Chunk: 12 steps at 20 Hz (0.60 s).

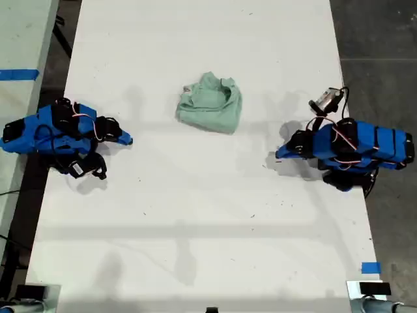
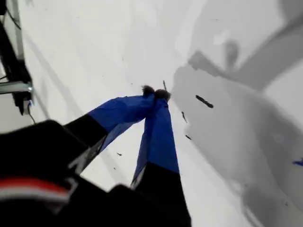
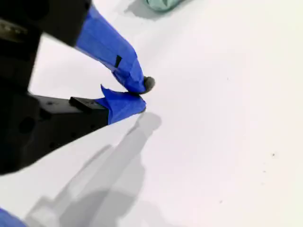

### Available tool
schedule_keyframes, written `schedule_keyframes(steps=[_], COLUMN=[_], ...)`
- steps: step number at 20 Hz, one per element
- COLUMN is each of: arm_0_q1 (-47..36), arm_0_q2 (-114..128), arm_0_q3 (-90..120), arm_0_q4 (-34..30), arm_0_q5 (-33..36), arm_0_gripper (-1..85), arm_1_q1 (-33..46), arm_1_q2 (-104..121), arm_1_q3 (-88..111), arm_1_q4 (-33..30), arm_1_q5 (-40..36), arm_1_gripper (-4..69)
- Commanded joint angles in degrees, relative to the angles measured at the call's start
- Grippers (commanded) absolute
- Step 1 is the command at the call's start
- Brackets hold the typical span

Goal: Fold tshirt

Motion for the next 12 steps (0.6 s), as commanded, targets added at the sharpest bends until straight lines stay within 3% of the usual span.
schedule_keyframes(steps=[1,2,5,6,8,9,12], arm_0_q1=[0.09,0.18,1.32,0.97,0.97,0.97,0.88], arm_0_q2=[2.37,2.37,2.37,2.46,2.46,2.46,2.46], arm_0_q3=[0.18,0.18,-0.09,0.00,0.00,0.00,0.00], arm_0_q4=[2.55,2.81,6.50,6.50,6.50,6.50,6.50], arm_0_q5=[-0.70,-0.70,-1.05,-0.79,-0.79,-0.79,-0.79], arm_0_gripper=[0.8,3.5,6.1,6.7,6.9,6.9,7.2], arm_1_q1=[0.09,0.18,1.49,1.49,1.49,1.58,1.32], arm_1_q2=[0.97,1.58,2.90,2.90,2.90,2.99,2.99], arm_1_q3=[0.00,0.26,0.53,0.53,0.62,0.35,0.35], arm_1_q4=[0.18,-0.62,-1.32,-1.32,-1.32,-0.70,-0.62], arm_1_q5=[3.52,6.77,0.70,-4.39,-27.42,-33.49,-32.78], arm_1_gripper=[0.3,1.5,3.0,3.2,3.2,2.8,2.4])
